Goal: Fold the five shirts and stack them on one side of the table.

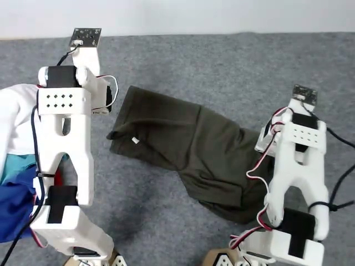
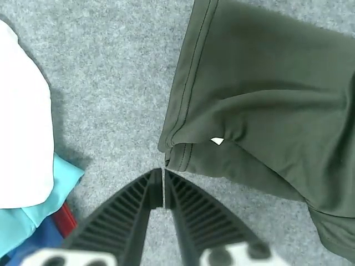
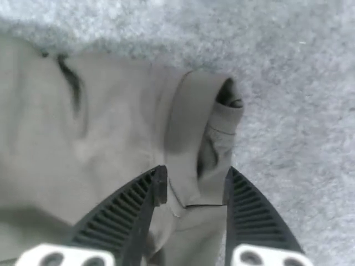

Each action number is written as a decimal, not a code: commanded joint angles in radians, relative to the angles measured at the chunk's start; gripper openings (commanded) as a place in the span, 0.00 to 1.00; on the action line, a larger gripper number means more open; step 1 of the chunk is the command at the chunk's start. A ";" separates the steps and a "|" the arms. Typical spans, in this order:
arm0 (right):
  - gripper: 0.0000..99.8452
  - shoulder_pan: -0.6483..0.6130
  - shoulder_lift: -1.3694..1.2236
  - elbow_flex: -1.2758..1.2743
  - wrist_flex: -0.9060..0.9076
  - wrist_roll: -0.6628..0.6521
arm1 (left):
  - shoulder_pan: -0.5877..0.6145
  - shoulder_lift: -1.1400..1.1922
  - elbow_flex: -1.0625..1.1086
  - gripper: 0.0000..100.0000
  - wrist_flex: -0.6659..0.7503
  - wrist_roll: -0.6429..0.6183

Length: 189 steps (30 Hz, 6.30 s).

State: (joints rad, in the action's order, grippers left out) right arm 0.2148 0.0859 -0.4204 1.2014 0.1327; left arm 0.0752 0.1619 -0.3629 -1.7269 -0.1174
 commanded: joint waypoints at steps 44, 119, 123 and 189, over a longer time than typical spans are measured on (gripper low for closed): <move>0.01 0.041 -0.251 0.445 0.133 0.061 | 0.006 -0.058 -0.005 0.01 -0.025 0.012; 0.12 -0.160 0.372 0.051 0.587 -0.701 | 0.216 -0.120 -0.007 0.01 -0.026 0.147; 0.22 -0.295 0.444 -0.110 0.575 -0.701 | 0.213 -0.187 -0.007 0.01 -0.026 0.153; 0.12 -0.329 -0.180 -0.252 0.216 -0.752 | 0.198 -0.253 0.214 0.01 -0.011 0.347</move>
State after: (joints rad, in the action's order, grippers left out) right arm -0.1243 -0.0859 -0.6567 1.4208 -0.6084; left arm 0.2670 -0.0514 -0.1404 -1.7285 0.2202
